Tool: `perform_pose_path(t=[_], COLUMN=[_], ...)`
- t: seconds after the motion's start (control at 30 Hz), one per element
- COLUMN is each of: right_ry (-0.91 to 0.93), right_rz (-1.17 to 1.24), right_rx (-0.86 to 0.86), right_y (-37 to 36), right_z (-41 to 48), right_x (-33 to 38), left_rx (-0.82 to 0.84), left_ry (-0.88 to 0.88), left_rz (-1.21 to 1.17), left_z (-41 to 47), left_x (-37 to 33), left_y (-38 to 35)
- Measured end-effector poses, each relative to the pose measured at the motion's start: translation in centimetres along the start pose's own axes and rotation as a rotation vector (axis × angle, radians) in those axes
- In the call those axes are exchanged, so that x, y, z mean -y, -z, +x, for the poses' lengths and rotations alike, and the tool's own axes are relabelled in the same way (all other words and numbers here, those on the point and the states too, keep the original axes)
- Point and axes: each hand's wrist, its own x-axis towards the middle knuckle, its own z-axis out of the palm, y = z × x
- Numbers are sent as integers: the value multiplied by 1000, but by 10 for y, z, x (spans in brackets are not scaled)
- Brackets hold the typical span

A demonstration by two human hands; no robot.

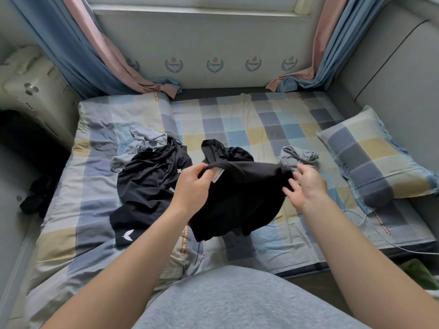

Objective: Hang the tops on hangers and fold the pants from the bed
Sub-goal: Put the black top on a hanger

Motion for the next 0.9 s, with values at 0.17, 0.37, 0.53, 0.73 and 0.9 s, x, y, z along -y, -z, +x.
perform_pose_path(t=[0.17, 0.37, 0.53, 0.73, 0.9], right_ry=[245, 328, 436, 379, 267], right_rz=[-466, -861, -1053, -1084, -781], right_rx=[416, 820, 426, 91, -187], right_y=[1, 1, 50, 163, 270], right_z=[-29, -45, -32, -54, -98], right_x=[-24, -51, -65, -78, -114], left_rx=[274, 575, 619, 533, 700], left_ry=[-34, -25, -48, -107, -209], left_rz=[14, 80, 350, 763, 874], left_z=[3, -6, -5, -42, -108], left_x=[-32, -57, -39, 22, 48], left_y=[7, 7, -11, -76, -136])
